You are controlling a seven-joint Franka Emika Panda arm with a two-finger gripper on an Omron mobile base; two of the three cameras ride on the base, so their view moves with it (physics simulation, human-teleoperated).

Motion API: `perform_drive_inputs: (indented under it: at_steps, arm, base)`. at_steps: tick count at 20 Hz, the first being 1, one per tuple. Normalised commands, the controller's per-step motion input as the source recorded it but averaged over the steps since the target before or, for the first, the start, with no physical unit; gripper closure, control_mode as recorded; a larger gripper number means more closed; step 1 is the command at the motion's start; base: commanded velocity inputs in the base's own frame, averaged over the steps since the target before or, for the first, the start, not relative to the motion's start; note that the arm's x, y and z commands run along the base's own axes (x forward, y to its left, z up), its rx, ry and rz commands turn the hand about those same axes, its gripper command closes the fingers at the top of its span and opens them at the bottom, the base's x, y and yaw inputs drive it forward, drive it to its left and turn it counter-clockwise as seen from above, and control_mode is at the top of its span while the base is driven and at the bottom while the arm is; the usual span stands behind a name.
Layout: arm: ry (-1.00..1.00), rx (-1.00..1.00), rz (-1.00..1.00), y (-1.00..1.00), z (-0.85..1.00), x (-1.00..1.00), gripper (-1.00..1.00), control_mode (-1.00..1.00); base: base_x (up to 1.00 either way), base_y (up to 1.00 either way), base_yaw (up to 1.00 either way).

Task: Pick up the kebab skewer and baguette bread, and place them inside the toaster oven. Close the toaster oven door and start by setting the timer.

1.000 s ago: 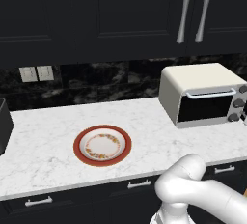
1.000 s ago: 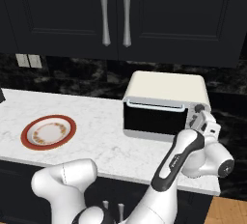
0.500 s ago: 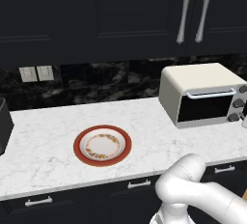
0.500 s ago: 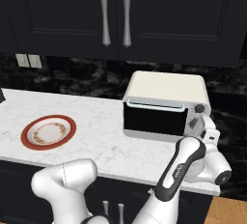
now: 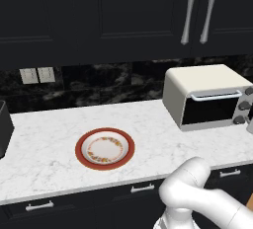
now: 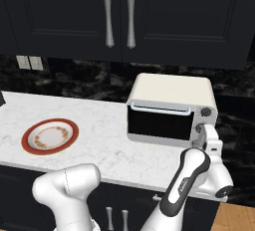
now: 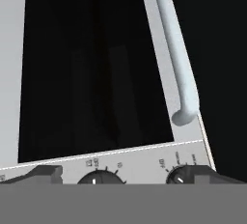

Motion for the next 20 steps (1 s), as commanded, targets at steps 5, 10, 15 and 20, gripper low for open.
perform_drive_inputs:
  at_steps: [5, 10, 15, 20]
  arm:
    - [-0.04, -0.12, -0.1, 0.0, 0.0, 0.24, -1.0, -1.0]
    - [0.0, -0.07, -0.13, -0.05, -0.02, 0.28, -1.0, -1.0]
    - [0.0, -0.04, -0.12, -0.04, -0.07, 0.16, -1.0, -1.0]
    - [0.0, 0.0, -0.06, -0.03, -0.02, 0.07, -1.0, -1.0]
  base:
    - [0.0, 0.0, 0.0]
    - [0.0, 0.0, 0.0]
    - [0.0, 0.0, 0.0]
    - [0.0, 0.0, 0.0]
